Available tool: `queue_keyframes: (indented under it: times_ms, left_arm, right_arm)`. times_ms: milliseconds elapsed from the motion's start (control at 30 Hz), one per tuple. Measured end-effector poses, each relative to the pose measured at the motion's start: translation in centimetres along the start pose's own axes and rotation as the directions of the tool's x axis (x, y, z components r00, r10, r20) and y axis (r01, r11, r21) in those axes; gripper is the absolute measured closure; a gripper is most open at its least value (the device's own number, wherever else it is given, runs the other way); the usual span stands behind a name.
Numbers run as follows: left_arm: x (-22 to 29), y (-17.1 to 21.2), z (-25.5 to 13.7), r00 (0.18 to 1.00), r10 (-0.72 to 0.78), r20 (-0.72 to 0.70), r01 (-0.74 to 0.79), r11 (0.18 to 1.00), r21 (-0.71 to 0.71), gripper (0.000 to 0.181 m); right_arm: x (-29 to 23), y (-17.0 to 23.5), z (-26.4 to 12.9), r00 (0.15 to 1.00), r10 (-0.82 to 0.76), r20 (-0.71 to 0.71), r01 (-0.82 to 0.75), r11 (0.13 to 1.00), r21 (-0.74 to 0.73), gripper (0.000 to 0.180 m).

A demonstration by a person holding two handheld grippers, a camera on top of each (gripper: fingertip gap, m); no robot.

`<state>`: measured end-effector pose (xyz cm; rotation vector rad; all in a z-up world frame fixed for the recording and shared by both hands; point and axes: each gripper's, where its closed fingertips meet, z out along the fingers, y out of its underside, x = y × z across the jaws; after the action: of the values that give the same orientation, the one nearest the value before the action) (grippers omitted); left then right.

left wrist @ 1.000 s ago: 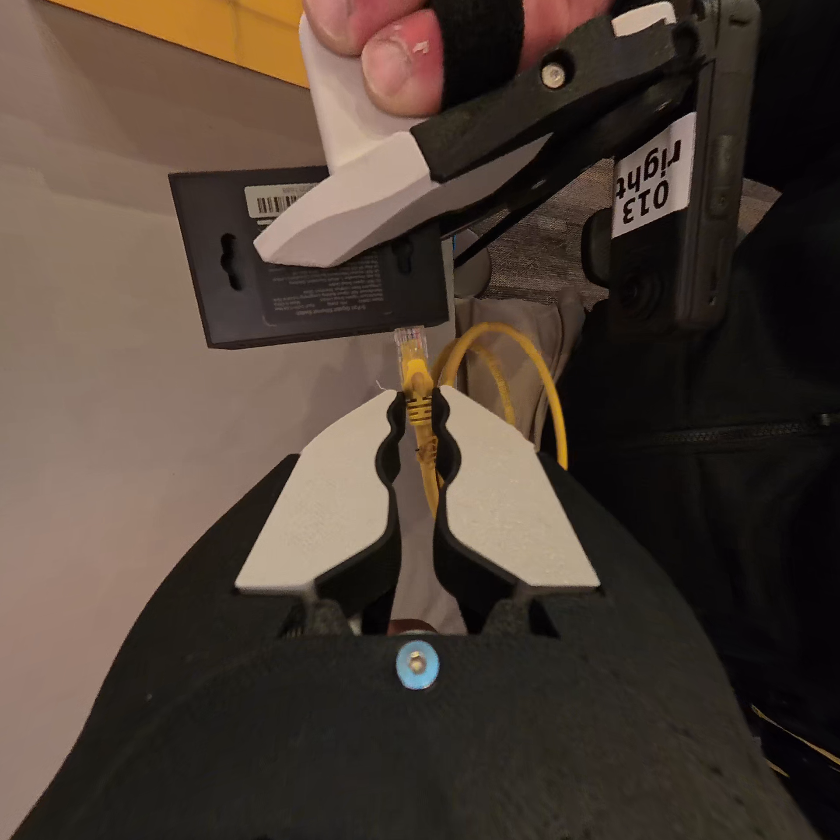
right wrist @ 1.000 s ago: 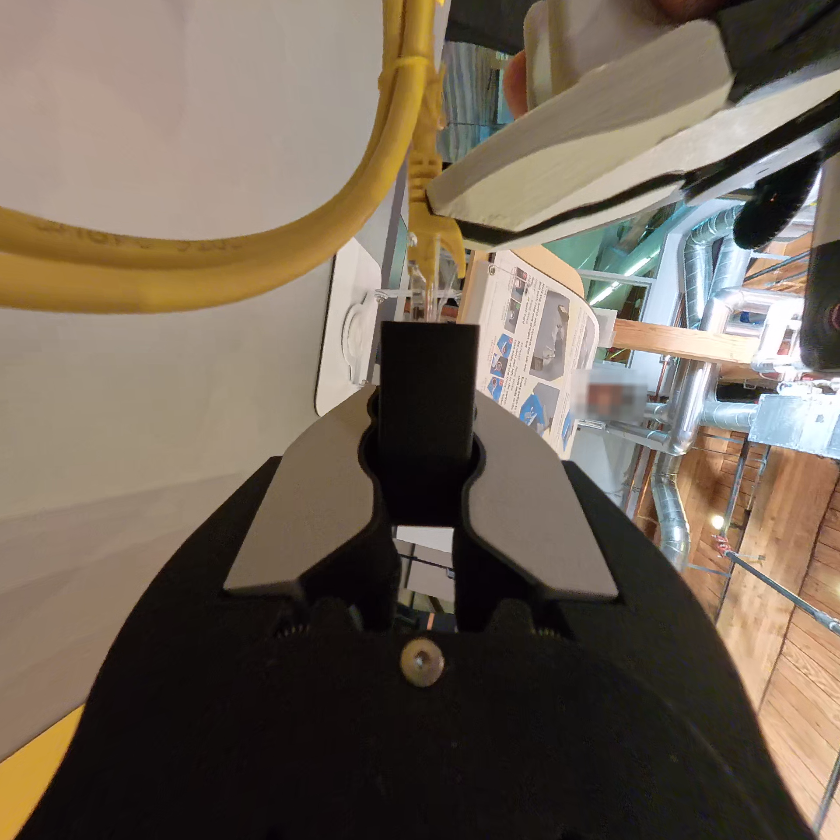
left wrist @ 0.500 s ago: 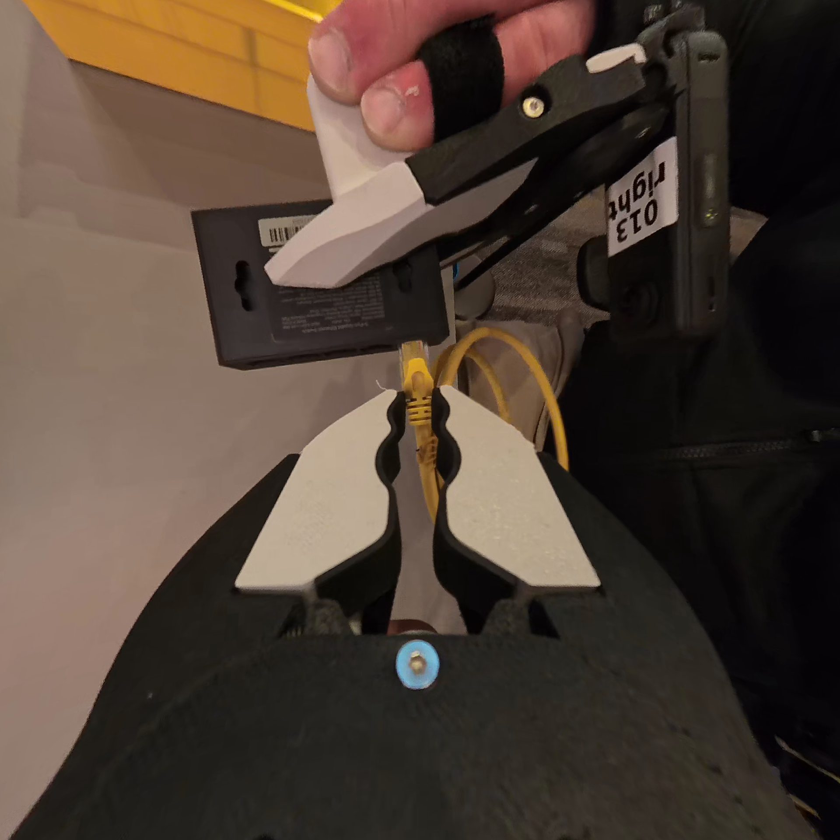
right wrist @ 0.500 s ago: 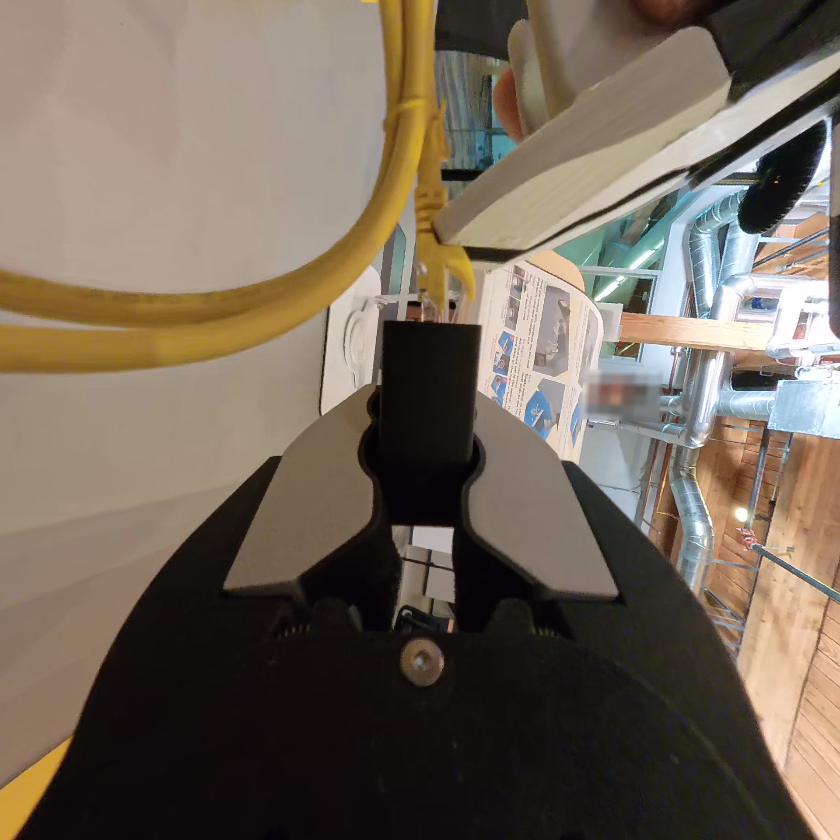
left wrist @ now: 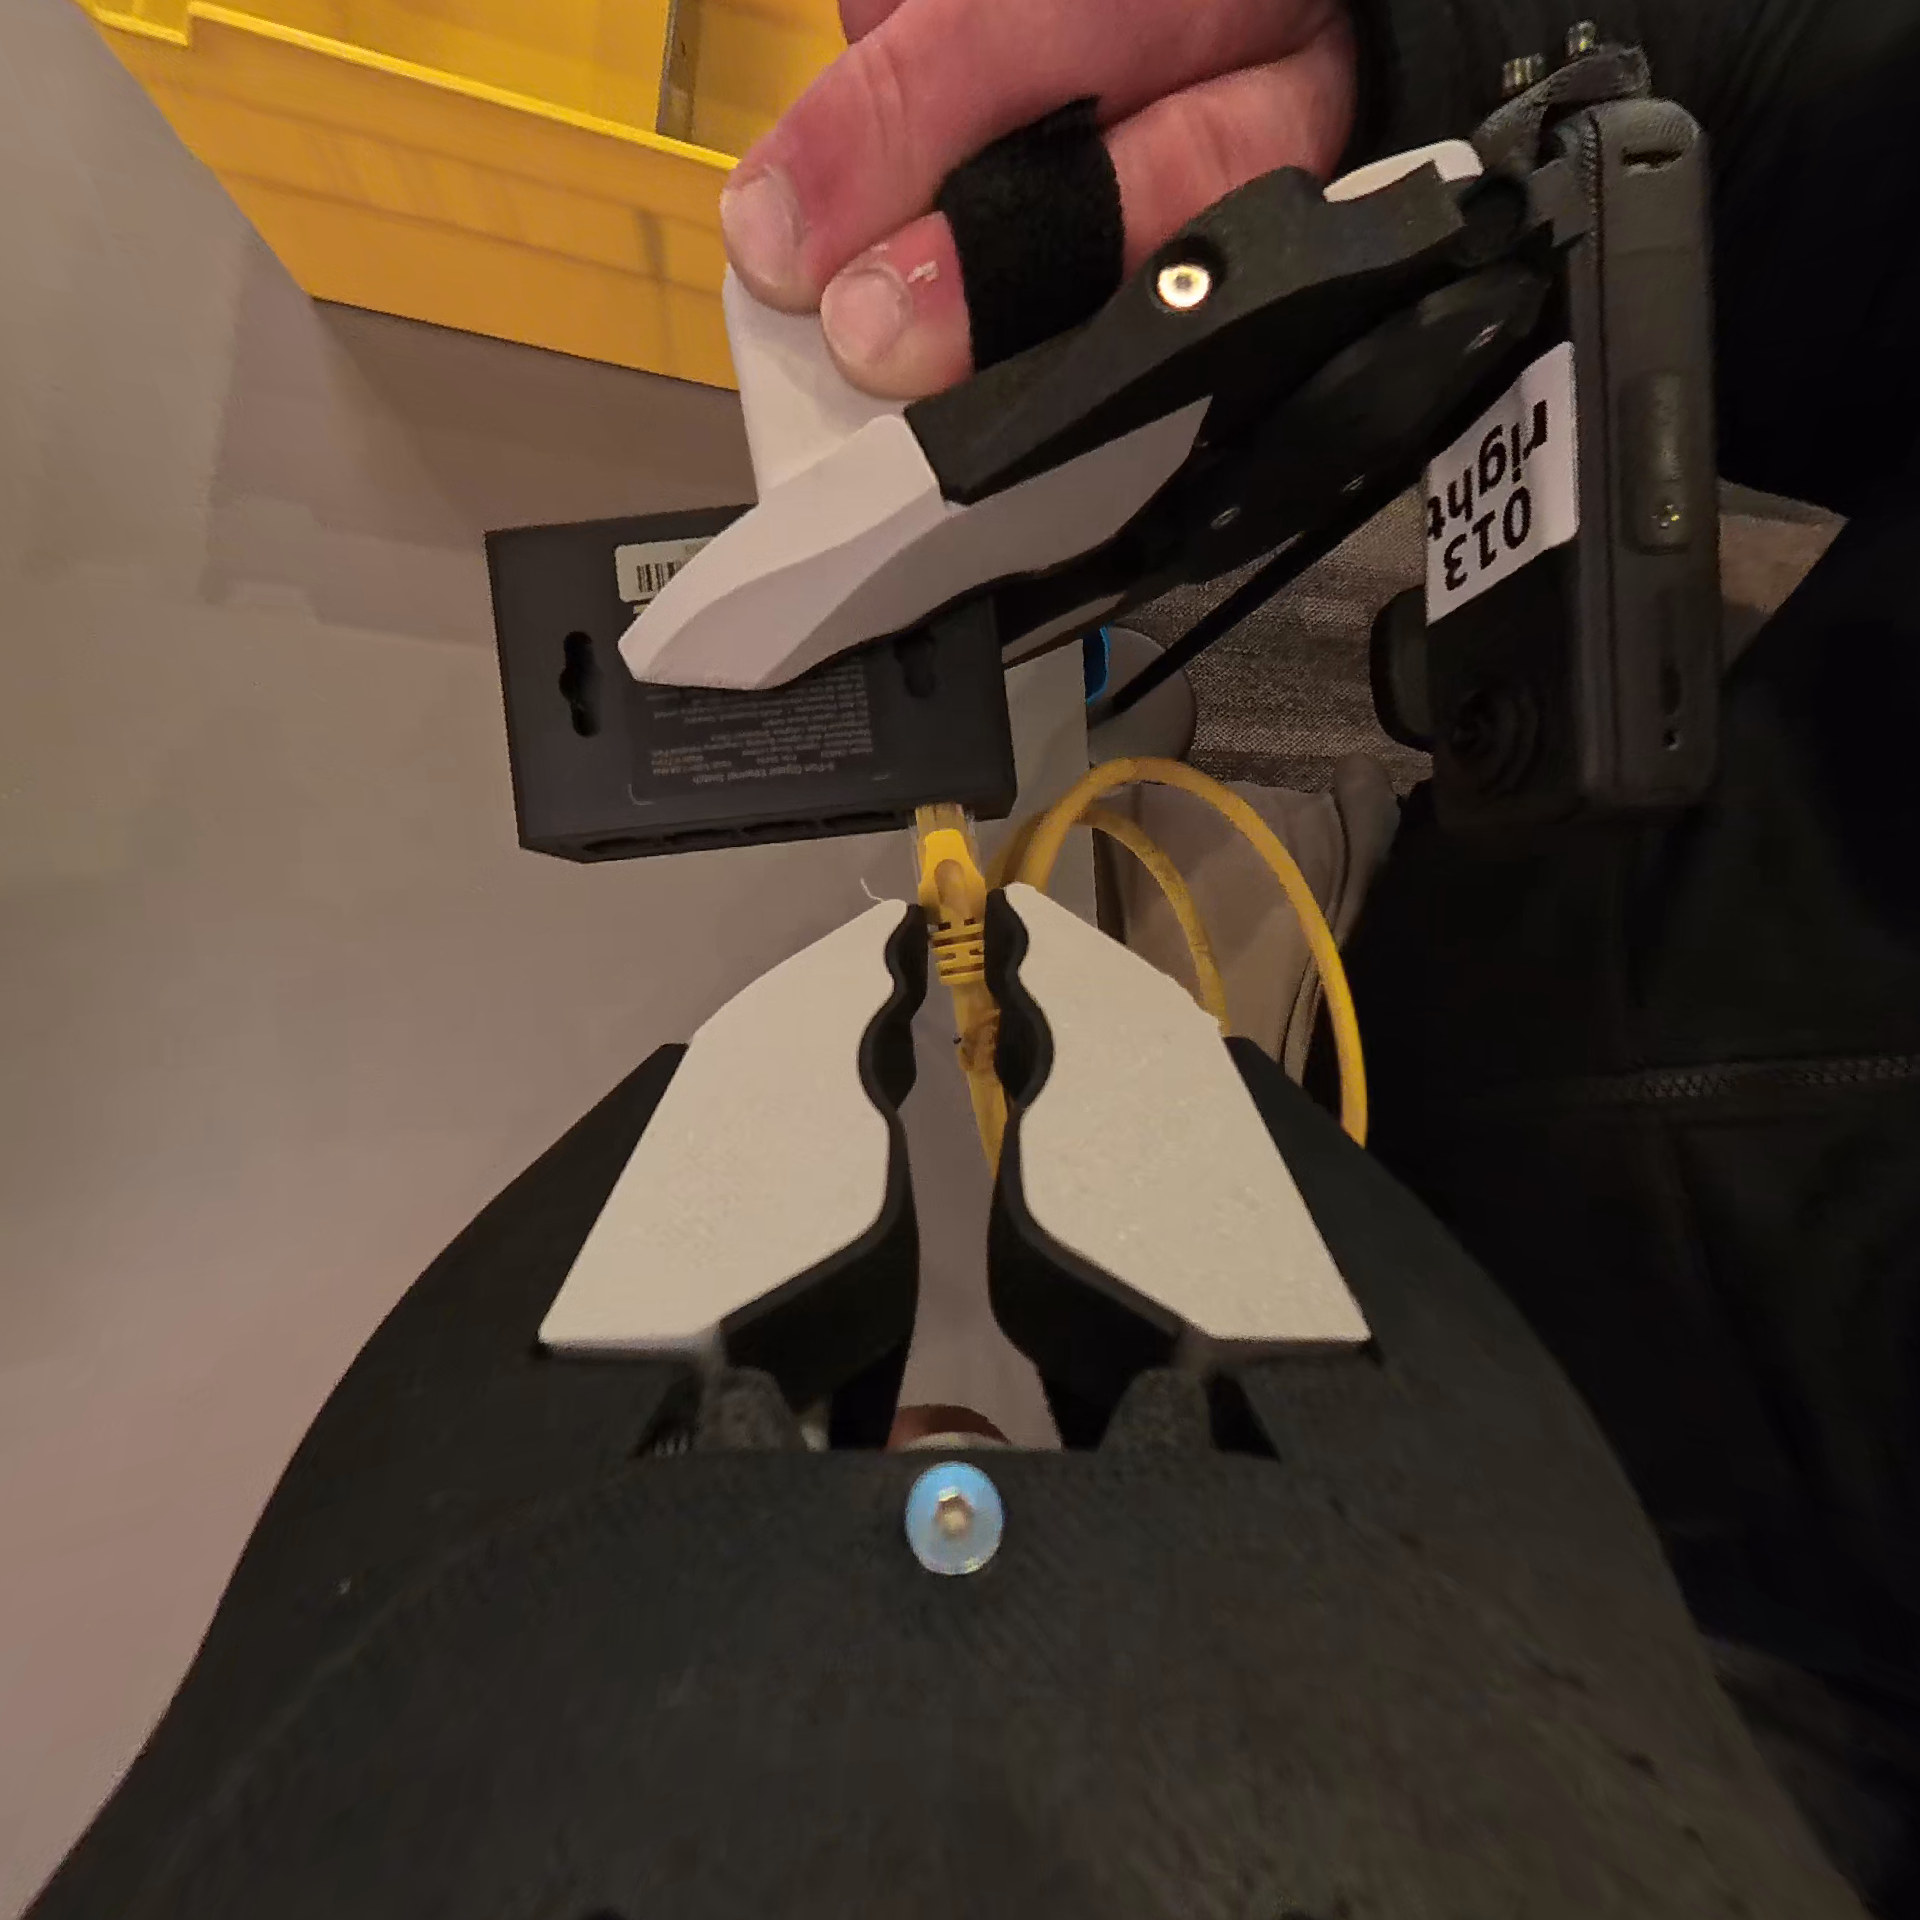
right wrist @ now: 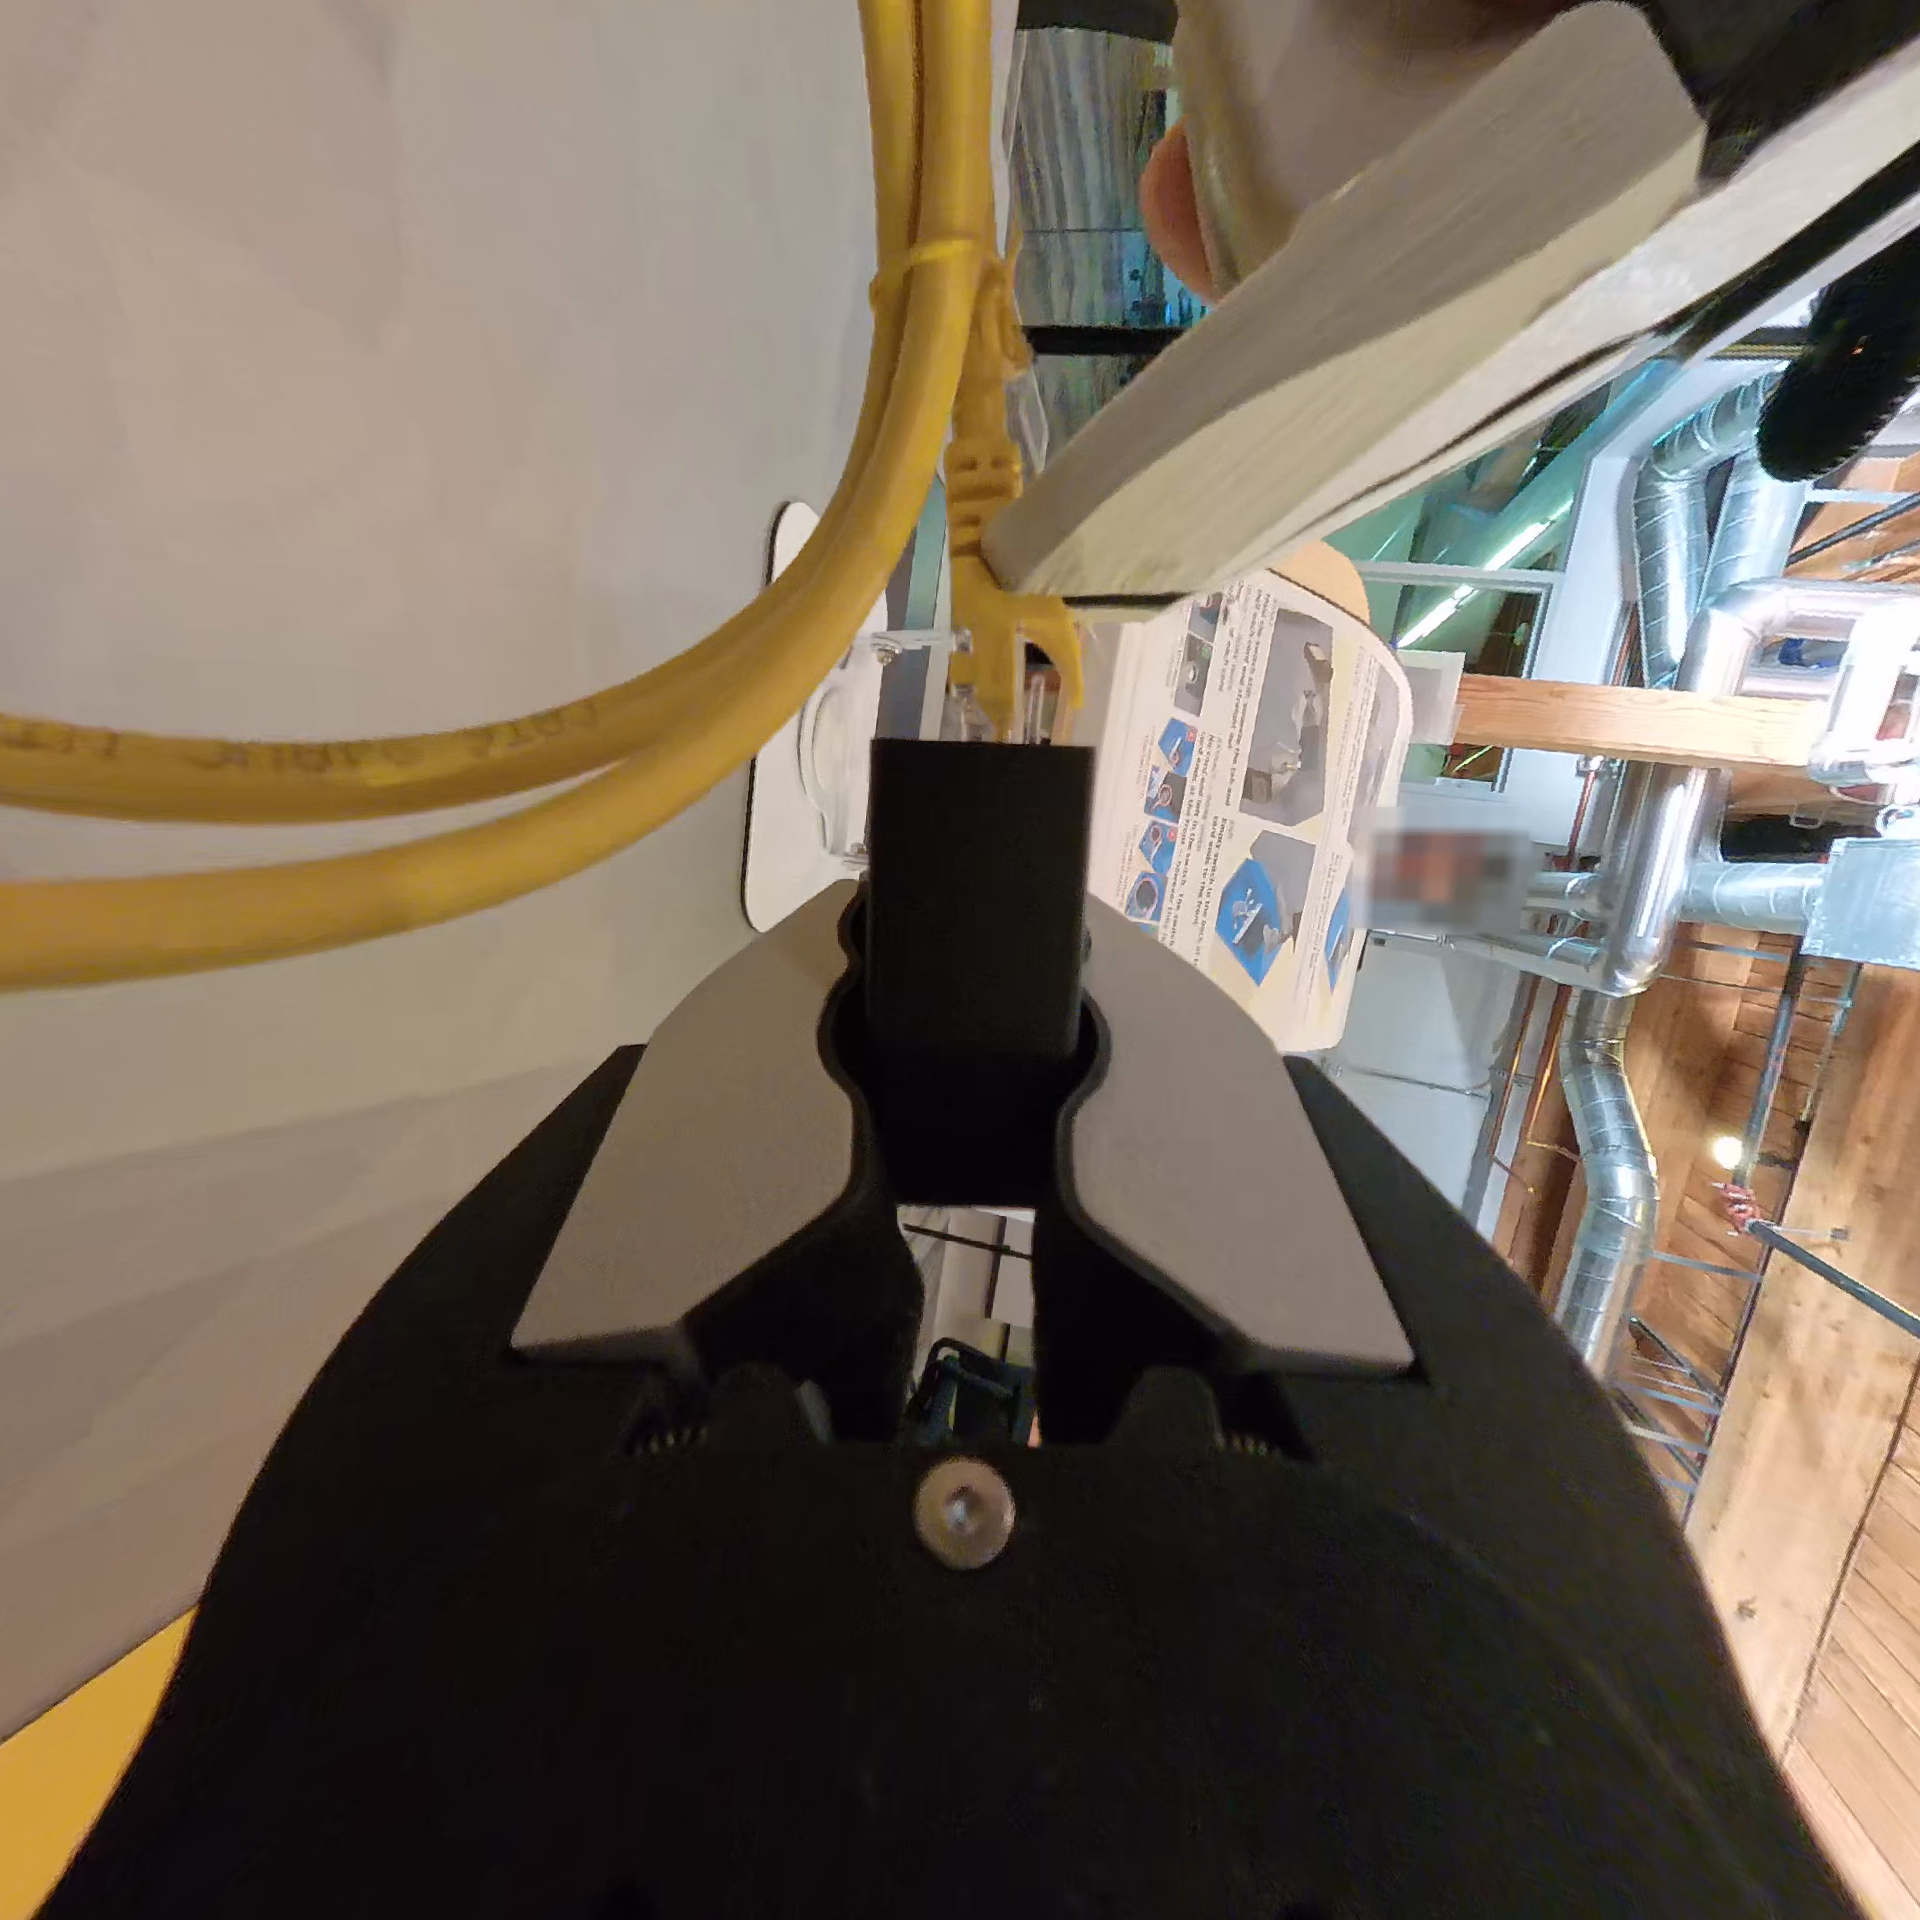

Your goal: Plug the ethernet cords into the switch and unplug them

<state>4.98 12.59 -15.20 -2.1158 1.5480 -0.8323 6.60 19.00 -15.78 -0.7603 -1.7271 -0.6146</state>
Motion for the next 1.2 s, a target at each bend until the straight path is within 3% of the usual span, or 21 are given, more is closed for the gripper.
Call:
queue_keyframes:
  times_ms: [233,333,433,600,833,1133,1167,1200]
  left_arm:
    - [1.1,-1.1,-0.1,0.998,0.020,-0.058,-0.018,0.999,0.041,0.171]
    - [1.3,-1.3,-0.2,0.996,0.090,-0.006,-0.090,0.996,0.002,0.170]
    - [0.4,-1.7,-1.6,0.996,0.071,0.057,-0.076,0.994,0.078,0.169]
    - [-0.1,-0.6,-1.9,0.996,0.037,0.086,-0.047,0.992,0.120,0.170]
    - [0.1,-0.1,-2.2,0.999,0.012,0.051,-0.019,0.990,0.139,0.170]
    - [-0.3,-0.2,-2.1,0.998,0.005,0.069,-0.015,0.990,0.140,0.170]
    - [-0.3,-0.1,-2.1,0.997,0.003,0.074,-0.013,0.991,0.131,0.168]
    - [-0.5,0.1,-2.3,0.995,-0.003,0.096,-0.009,0.992,0.123,0.153]
  right_arm:
    - [0.1,0.2,0.4,0.999,0.028,0.017,-0.028,0.999,-0.018,0.151]
    - [0.5,0.2,1.0,0.999,0.035,0.010,-0.035,0.999,-0.023,0.148]
    - [1.6,0.5,0.9,0.993,0.115,-0.025,-0.115,0.993,-0.017,0.151]
    - [1.4,-0.3,1.4,0.993,0.110,-0.034,-0.111,0.994,-0.016,0.151]
    - [1.8,-1.0,1.4,0.995,0.064,-0.074,-0.065,0.998,-0.013,0.150]
    - [1.1,-1.1,1.8,0.993,0.116,-0.015,-0.117,0.993,-0.031,0.150]
    - [1.0,-1.2,1.8,0.993,0.122,-0.005,-0.122,0.992,-0.029,0.151]
    - [0.9,-1.2,1.9,0.992,0.125,0.001,-0.125,0.992,-0.028,0.151]
